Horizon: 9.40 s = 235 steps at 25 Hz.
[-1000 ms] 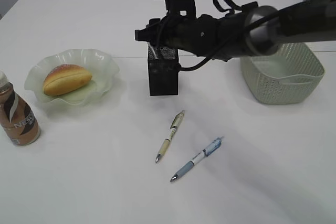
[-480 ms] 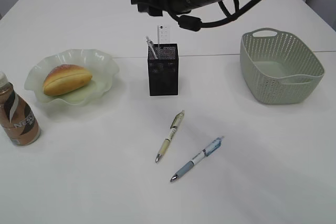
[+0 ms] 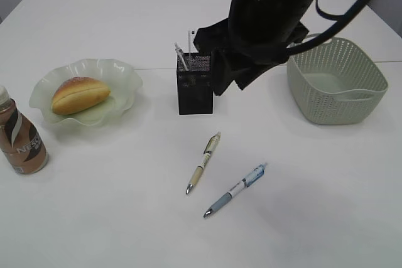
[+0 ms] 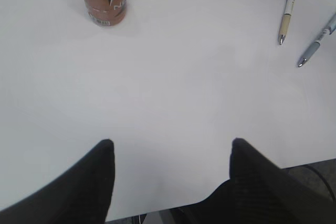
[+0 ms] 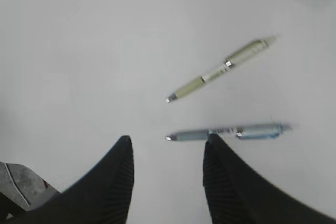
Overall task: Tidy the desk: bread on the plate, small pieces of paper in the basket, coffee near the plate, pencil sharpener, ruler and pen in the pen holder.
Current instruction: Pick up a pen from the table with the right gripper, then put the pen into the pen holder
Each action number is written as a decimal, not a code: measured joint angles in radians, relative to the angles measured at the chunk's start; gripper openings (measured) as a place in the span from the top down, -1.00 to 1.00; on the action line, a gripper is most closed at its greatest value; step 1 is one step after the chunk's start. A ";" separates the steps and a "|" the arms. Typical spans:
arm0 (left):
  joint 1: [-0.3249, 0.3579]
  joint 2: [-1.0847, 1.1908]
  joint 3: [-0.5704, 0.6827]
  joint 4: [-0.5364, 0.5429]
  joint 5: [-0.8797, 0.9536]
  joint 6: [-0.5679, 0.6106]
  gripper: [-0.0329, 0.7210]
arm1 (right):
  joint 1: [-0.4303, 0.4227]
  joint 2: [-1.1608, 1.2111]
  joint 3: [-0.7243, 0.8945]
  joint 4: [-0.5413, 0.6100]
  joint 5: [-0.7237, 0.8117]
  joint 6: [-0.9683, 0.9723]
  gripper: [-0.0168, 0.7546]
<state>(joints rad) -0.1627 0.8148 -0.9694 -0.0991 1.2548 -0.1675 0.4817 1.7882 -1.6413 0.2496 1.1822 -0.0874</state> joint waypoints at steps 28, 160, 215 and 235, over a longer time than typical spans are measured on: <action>0.000 0.000 0.000 -0.038 0.000 -0.001 -0.41 | -0.002 0.104 0.329 0.029 -0.095 0.652 0.04; 0.000 0.000 0.000 0.085 0.000 -0.001 -0.33 | -0.002 0.312 0.318 -0.178 -0.339 1.307 0.59; 0.000 0.000 0.000 0.036 0.000 -0.001 -0.24 | -0.006 -0.215 0.560 -0.725 -1.216 0.374 0.70; 0.000 0.000 0.000 -0.048 0.000 -0.001 -0.22 | -0.062 0.142 0.404 -0.563 -1.715 0.345 0.70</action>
<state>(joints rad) -0.1627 0.8148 -0.9694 -0.1474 1.2548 -0.1681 0.4193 1.9302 -1.2374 -0.3132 -0.5332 0.2573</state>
